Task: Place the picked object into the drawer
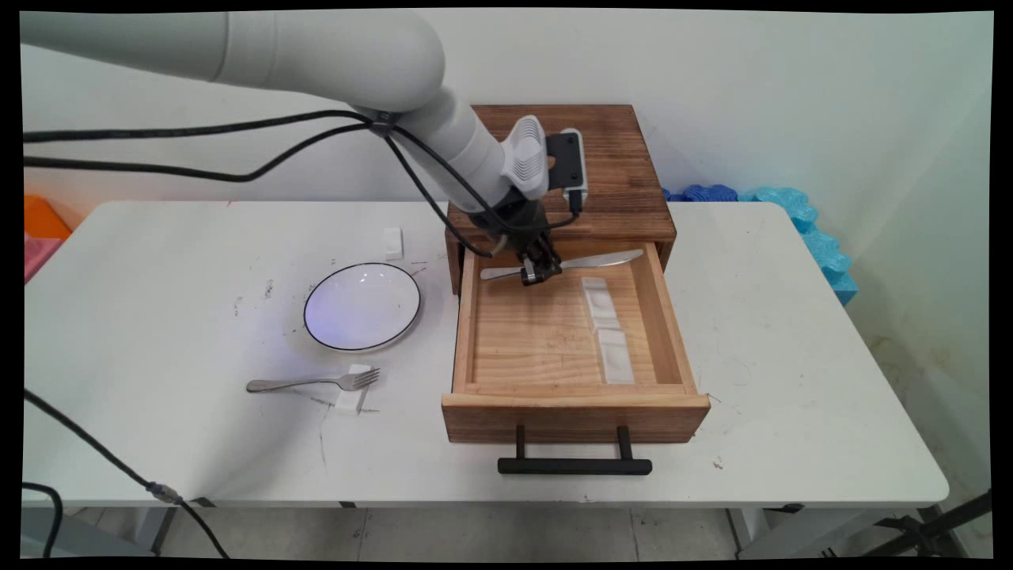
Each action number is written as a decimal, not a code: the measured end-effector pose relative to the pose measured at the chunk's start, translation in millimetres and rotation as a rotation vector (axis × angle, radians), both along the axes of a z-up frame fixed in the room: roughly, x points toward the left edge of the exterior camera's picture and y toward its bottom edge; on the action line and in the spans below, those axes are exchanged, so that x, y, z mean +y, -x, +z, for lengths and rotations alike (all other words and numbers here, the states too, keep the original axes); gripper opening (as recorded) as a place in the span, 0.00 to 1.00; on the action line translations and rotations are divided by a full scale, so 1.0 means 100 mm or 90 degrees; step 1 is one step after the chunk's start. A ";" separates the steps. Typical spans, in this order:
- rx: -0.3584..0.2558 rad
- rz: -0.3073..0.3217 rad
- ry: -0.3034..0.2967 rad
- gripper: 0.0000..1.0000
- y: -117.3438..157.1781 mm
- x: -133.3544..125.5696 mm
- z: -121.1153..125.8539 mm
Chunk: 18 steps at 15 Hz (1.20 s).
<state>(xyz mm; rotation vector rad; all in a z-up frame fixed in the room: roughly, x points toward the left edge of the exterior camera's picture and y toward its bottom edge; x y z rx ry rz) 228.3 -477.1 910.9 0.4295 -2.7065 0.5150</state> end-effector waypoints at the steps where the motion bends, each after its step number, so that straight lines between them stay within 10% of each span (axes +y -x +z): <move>1: -0.001 0.000 0.000 0.00 0.02 -0.01 -0.01; 18: -0.015 0.002 -0.017 0.00 0.29 -0.20 -0.51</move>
